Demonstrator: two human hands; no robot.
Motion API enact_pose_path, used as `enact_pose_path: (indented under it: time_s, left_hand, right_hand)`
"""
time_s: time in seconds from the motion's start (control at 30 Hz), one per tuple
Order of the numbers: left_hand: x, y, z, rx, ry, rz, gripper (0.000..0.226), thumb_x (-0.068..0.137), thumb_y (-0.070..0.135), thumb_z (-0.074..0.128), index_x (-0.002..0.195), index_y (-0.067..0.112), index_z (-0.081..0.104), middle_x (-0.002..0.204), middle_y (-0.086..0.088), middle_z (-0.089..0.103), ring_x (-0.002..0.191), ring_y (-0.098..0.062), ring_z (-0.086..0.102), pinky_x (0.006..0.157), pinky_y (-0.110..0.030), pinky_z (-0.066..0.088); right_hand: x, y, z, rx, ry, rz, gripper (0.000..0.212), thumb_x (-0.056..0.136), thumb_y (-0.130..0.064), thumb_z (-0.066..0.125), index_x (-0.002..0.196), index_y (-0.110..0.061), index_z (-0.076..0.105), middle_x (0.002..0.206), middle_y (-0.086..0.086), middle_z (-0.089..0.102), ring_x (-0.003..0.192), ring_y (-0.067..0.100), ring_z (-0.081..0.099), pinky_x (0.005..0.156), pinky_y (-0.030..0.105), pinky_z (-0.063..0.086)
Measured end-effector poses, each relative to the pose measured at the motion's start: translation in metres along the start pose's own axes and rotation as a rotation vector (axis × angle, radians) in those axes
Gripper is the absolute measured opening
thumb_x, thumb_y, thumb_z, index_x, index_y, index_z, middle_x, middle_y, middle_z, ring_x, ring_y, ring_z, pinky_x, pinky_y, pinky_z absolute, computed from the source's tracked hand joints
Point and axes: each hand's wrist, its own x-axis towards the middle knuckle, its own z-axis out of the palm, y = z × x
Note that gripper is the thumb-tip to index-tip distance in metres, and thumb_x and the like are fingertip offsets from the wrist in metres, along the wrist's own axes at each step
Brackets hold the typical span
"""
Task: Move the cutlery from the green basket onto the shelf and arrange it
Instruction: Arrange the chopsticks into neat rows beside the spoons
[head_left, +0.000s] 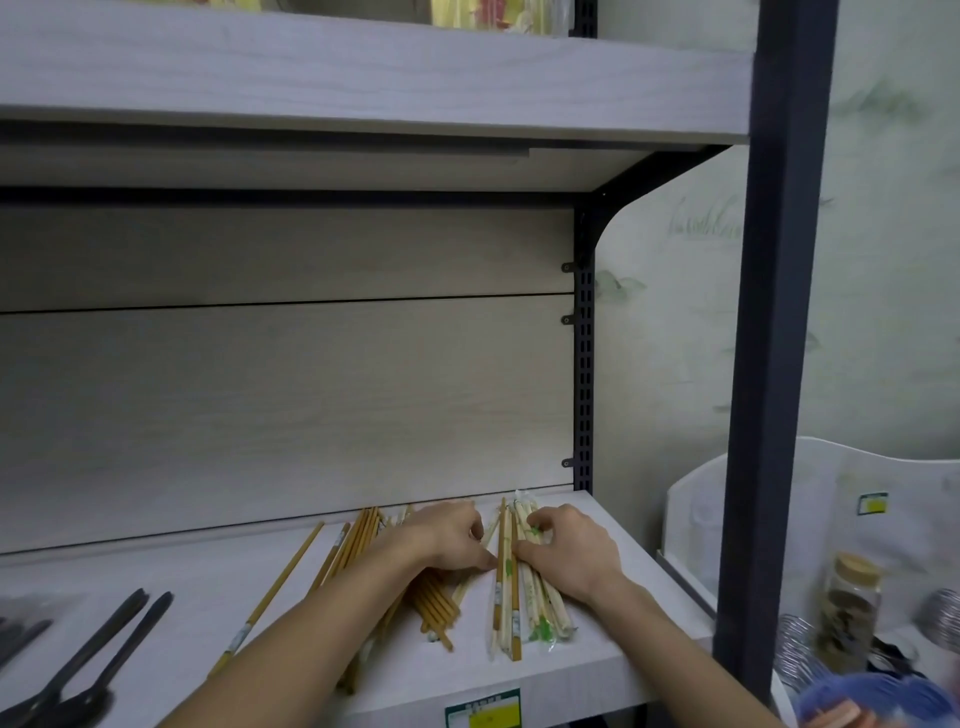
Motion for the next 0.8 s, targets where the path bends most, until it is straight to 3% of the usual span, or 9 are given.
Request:
enact_pose_path:
  time_s: [0.13,0.43,0.57,0.67,0.8]
  left_hand:
    - [0.004,-0.001,0.003,-0.014,0.023,-0.029,0.041,0.077,0.058,0.068,0.096,0.022,0.071,0.11,-0.004,0.074,0.098,-0.021,0.069,0.087,-0.043,0.057]
    - [-0.001,0.004,0.003,-0.039,0.02,-0.081,0.077,0.062,0.081,0.058,0.11,0.023,0.074,0.111,0.003,0.072,0.099,-0.018,0.065,0.09,-0.042,0.056]
    - [-0.003,0.007,0.003,-0.028,0.015,-0.106,0.067,0.064,0.081,0.057,0.099,0.026,0.069,0.115,0.0,0.071,0.103,-0.019,0.065,0.089,-0.04,0.054]
    - [-0.003,0.011,0.001,-0.052,0.004,-0.137,0.071,0.06,0.079,0.058,0.103,0.024,0.071,0.11,0.002,0.071,0.1,-0.018,0.065,0.088,-0.037,0.054]
    - [-0.001,0.018,-0.001,-0.147,-0.016,-0.142,0.054,0.064,0.061,0.067,0.1,0.022,0.073,0.099,0.001,0.072,0.088,-0.017,0.068,0.072,-0.031,0.054]
  right_hand:
    - [-0.001,0.001,0.001,0.001,0.006,-0.01,0.052,0.084,-0.057,0.062,0.13,-0.034,0.062,0.133,-0.008,0.059,0.116,0.017,0.06,0.093,0.031,0.048]
    - [-0.001,0.003,0.003,0.003,0.019,-0.023,0.048,0.09,-0.058,0.055,0.128,-0.032,0.065,0.131,-0.007,0.062,0.115,0.019,0.062,0.093,0.033,0.049]
    - [-0.001,0.003,0.004,0.015,0.02,-0.013,0.057,0.084,-0.067,0.057,0.128,-0.031,0.065,0.128,-0.01,0.064,0.115,0.017,0.062,0.091,0.032,0.05]
    - [0.001,0.005,0.003,0.053,0.009,0.004,0.056,0.082,-0.064,0.061,0.128,-0.031,0.065,0.126,-0.011,0.067,0.115,0.016,0.063,0.092,0.031,0.051]
    - [0.002,0.004,0.003,0.059,0.0,0.002,0.053,0.085,-0.061,0.059,0.128,-0.031,0.065,0.126,-0.01,0.068,0.114,0.016,0.064,0.091,0.03,0.051]
